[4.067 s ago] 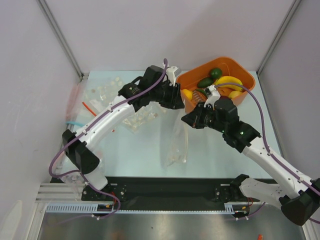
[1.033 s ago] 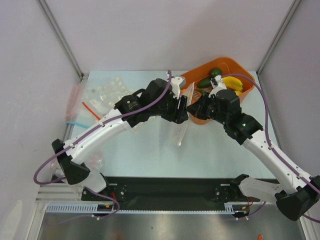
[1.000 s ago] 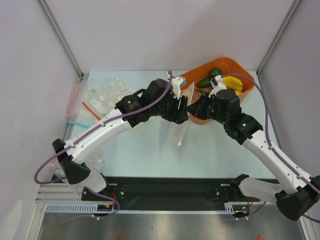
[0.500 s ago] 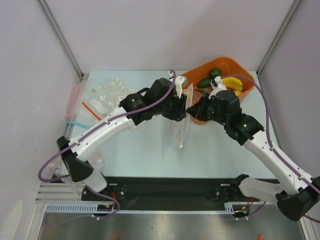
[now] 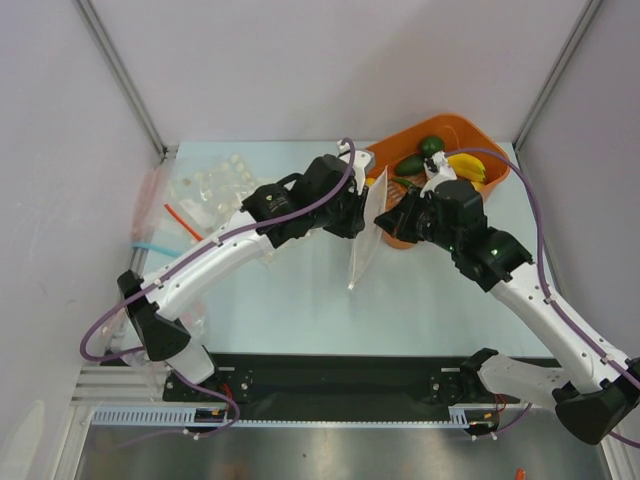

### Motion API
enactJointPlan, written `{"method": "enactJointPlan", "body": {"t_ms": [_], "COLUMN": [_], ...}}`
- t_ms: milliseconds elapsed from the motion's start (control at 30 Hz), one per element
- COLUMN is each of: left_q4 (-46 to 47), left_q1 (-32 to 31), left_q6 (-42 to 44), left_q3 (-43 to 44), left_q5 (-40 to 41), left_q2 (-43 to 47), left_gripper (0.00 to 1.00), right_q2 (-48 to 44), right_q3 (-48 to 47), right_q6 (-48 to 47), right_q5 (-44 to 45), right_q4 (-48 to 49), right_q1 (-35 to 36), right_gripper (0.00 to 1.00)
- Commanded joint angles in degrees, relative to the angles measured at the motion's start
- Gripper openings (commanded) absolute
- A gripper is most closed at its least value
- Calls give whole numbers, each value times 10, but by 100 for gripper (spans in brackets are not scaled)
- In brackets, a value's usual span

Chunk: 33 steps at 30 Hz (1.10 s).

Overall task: Place the food in the zip-top bag and seal the zipper
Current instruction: Open the zipper of the food storage bag at the center of the board.

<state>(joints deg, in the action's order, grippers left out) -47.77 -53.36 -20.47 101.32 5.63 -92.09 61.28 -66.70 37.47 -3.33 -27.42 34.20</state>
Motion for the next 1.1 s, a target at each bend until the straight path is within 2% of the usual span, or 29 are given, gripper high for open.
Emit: {"method": "enactJointPlan", "body": {"t_ms": [0, 133, 167, 267, 500, 633, 867, 1067], "left_q4": [-22, -27, -29, -46, -104, -134, -135, -136], "left_q1": [-2, -2, -2, -1, -1, 11, 57, 96], "left_q6": [15, 14, 14, 15, 25, 36, 36, 44], "left_q3": [37, 41, 42, 49, 84, 95, 63, 42], "left_q5": [30, 39, 45, 59, 118, 153, 143, 137], "left_q2": [-9, -4, -4, -5, -4, -3, 19, 35], "left_gripper": [27, 15, 7, 0, 0, 0, 0, 0], "right_q2": [-18, -23, -24, -28, -21, -1, 8, 15], "right_q3": [-24, -15, -12, 2, 20, 7, 0, 6], "right_q6": [-6, -5, -3, 1, -2, -10, 8, 16], "right_q5": [10, 12, 12, 17, 30, 81, 165, 171], "right_q4": [-3, -4, -6, -4, 4, -53, -134, -151], "right_q1": [4, 5, 5, 5, 4, -5, -29, -44], "right_gripper": [0, 0, 0, 0, 0, 0, 0, 10]}}
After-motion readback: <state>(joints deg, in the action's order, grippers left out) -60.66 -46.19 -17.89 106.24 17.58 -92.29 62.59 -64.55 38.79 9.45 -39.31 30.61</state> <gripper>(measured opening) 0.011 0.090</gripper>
